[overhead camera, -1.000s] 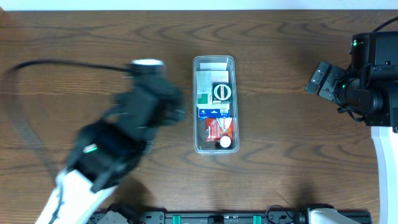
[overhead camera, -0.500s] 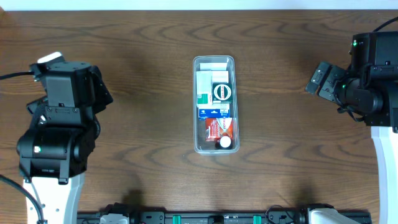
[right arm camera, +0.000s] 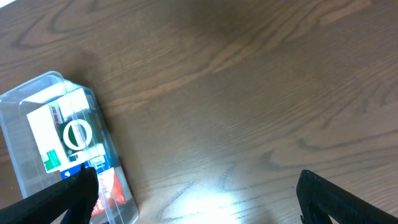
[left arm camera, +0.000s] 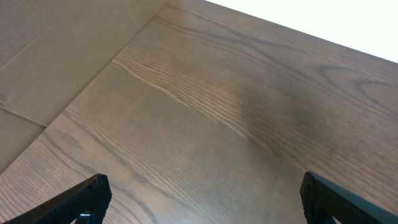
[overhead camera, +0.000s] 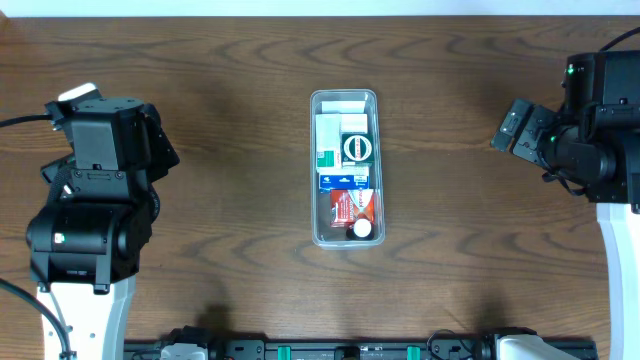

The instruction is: Pack container

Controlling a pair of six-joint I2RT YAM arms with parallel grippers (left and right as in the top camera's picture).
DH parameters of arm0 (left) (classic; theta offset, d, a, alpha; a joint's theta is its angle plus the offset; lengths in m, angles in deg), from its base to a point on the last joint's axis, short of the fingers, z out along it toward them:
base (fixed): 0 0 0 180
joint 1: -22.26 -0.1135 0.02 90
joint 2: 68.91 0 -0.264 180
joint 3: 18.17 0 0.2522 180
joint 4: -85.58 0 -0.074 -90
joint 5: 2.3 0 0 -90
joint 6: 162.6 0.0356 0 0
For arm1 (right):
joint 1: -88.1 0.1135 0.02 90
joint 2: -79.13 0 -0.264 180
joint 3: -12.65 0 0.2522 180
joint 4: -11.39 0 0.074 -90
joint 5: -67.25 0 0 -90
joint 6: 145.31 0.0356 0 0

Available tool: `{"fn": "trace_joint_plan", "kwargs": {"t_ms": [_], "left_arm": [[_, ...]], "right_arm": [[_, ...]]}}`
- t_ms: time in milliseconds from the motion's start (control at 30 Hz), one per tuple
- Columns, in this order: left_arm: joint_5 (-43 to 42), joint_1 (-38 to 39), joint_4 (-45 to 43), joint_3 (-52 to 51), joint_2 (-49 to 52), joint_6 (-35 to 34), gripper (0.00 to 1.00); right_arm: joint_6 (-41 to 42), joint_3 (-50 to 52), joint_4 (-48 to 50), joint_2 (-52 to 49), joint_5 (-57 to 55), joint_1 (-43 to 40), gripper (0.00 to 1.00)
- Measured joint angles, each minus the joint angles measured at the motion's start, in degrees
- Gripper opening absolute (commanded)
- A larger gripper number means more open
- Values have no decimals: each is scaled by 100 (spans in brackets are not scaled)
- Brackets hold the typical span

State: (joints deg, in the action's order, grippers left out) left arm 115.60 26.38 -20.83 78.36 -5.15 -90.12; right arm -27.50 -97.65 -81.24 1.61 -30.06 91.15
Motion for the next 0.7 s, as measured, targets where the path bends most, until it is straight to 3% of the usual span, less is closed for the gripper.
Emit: {"fn": "trace_joint_plan", "kwargs": {"t_ms": [433,700], "left_arm": [[0,0,0,0,0,0,98],[2,-2,-2,0,0,2,98]], "right_arm": [[-240,57,188,155,-48,0,99],[-1790,1438,2135,2199,509,4,99]]}}
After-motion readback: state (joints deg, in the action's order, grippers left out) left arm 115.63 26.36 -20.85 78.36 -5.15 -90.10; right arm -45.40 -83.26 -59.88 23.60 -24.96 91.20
